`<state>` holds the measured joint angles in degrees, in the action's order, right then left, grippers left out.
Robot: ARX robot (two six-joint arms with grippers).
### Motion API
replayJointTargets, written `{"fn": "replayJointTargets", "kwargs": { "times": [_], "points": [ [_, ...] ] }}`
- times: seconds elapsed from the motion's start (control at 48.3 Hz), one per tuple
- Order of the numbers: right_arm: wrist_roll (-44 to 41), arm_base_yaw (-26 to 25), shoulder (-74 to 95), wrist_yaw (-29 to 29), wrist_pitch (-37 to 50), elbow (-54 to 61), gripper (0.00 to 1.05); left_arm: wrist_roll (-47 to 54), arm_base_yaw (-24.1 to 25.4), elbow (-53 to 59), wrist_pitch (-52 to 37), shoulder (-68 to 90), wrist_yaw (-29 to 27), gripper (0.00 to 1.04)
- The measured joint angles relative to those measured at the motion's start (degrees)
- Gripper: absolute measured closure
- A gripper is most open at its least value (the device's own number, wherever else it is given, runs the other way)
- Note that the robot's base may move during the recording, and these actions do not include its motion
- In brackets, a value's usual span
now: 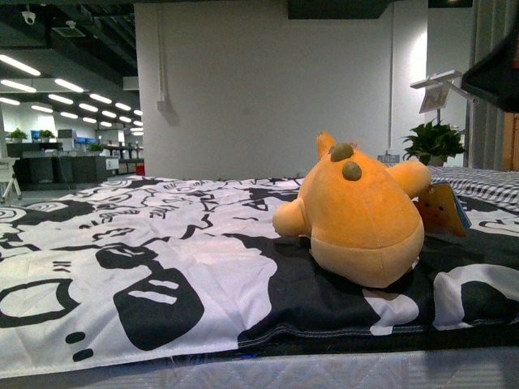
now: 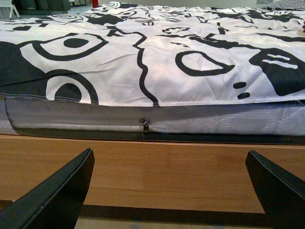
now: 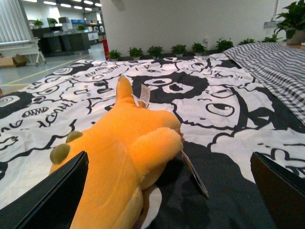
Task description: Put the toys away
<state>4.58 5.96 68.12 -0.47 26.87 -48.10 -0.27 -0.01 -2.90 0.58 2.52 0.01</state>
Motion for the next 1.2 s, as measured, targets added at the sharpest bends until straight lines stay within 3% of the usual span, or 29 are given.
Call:
{"fn": "replayJointTargets", "kwargs": {
  "times": [0.186, 0.766, 0.973, 1.201],
  "points": [
    [-3.15, 5.53, 9.03, 4.44, -1.75, -8.09, 0.0, 0.0, 0.0, 0.0, 0.0, 0.0, 0.0, 0.06],
    [-7.39, 15.76, 20.55, 13.03, -3.83, -19.21, 0.0, 0.0, 0.0, 0.0, 0.0, 0.0, 0.0, 0.06],
    [-10.19, 17.35, 24.79, 17.18, -1.62, -20.61, 0.0, 0.0, 0.0, 0.0, 0.0, 0.0, 0.0, 0.06],
    [-12.85, 15.89, 27.78, 20.98, 1.18, -21.64, 0.0, 0.0, 0.0, 0.0, 0.0, 0.0, 0.0, 0.06]
  ]
}}
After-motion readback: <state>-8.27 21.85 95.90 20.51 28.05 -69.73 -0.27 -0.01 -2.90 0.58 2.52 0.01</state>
